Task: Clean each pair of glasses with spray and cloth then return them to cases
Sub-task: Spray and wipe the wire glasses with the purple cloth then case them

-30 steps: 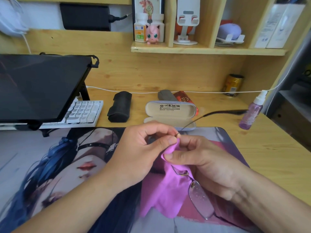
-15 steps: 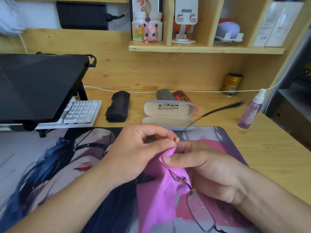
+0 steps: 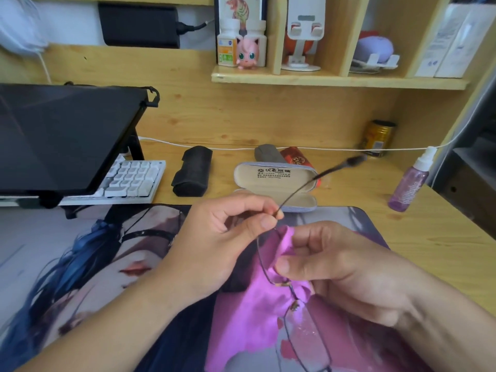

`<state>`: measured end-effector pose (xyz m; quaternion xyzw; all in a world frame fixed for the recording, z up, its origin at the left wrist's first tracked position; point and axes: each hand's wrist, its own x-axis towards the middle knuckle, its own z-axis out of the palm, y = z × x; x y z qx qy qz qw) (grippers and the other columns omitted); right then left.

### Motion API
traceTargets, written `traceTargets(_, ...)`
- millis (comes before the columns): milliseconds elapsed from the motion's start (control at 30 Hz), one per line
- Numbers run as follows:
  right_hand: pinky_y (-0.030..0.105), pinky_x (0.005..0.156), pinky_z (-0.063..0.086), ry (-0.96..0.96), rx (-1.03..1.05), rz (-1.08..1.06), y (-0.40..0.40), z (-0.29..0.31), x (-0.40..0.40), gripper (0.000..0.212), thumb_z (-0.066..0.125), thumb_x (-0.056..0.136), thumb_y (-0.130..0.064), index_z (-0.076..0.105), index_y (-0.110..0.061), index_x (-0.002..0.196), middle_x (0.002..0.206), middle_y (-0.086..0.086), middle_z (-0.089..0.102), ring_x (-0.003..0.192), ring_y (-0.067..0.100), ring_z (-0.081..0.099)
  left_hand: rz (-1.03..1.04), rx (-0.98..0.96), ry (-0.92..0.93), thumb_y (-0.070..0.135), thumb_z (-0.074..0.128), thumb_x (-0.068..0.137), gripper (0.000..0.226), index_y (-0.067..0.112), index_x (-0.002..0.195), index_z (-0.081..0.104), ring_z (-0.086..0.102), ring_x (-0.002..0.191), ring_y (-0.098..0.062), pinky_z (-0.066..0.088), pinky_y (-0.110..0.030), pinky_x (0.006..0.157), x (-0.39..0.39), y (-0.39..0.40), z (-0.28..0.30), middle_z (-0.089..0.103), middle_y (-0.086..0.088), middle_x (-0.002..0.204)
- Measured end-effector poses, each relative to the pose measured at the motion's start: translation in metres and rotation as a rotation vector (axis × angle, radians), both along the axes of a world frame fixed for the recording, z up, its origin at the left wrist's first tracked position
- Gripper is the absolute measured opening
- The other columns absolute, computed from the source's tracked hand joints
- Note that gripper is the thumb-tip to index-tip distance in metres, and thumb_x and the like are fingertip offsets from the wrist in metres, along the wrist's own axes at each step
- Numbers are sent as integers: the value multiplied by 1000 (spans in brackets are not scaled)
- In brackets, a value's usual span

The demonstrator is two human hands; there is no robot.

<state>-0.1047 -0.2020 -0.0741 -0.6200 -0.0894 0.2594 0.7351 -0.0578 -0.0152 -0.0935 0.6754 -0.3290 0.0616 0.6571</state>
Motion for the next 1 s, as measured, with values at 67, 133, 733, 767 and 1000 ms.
traceTargets(67,41,85,50,-15,-63,54,-5,0,3,22,70,82,0,72,4,103,94,19,71,81,25,68,-29,5,-14,21,72,86,8,27,88,76,66,89,-4,49,-16,83,1,0,0,73,12,89)
traceTargets(133,41,86,50,-3,-80,107,-7,1,6,24,69,82,4,68,8,106,95,21,69,81,26,68,-65,27,-14,17,70,88,7,22,89,75,66,88,-8,49,-19,84,2,0,0,72,9,87)
traceTargets(733,31,71,58,167,41,309,0,4,12,21,60,78,11,72,2,93,79,11,71,69,18,69,-150,113,-73,11,69,88,14,24,90,73,63,86,-6,47,-20,85,-1,2,8,68,6,87)
traceTargets(767,27,67,58,176,43,300,2,4,11,21,59,79,12,73,-1,88,75,9,71,65,15,69,-150,115,-76,11,69,88,14,24,91,74,63,86,-7,48,-21,85,-2,2,9,68,3,87)
traceTargets(1000,23,55,57,88,32,101,10,3,9,25,67,74,12,74,-11,73,69,3,70,59,12,69,-63,75,-52,8,69,87,16,23,88,73,64,82,-3,47,-16,80,-1,-4,7,69,7,85)
